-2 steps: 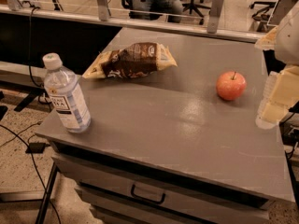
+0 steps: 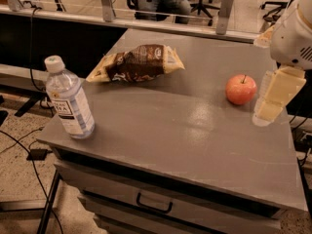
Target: Move brown chip bag near blue plastic bottle
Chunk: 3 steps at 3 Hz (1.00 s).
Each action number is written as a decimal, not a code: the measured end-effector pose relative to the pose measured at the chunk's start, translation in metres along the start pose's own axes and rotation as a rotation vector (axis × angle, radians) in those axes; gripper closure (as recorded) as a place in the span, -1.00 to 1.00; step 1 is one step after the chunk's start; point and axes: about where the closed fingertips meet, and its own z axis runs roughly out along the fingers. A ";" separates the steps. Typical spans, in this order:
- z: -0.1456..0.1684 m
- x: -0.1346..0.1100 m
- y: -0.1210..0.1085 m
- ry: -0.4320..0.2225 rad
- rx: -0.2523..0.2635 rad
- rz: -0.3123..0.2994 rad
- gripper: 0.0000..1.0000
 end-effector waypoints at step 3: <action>0.060 -0.063 -0.056 -0.049 0.017 -0.088 -1.00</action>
Offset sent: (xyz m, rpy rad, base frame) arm 0.0943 0.0632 -0.0249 0.0275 -0.0525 0.1260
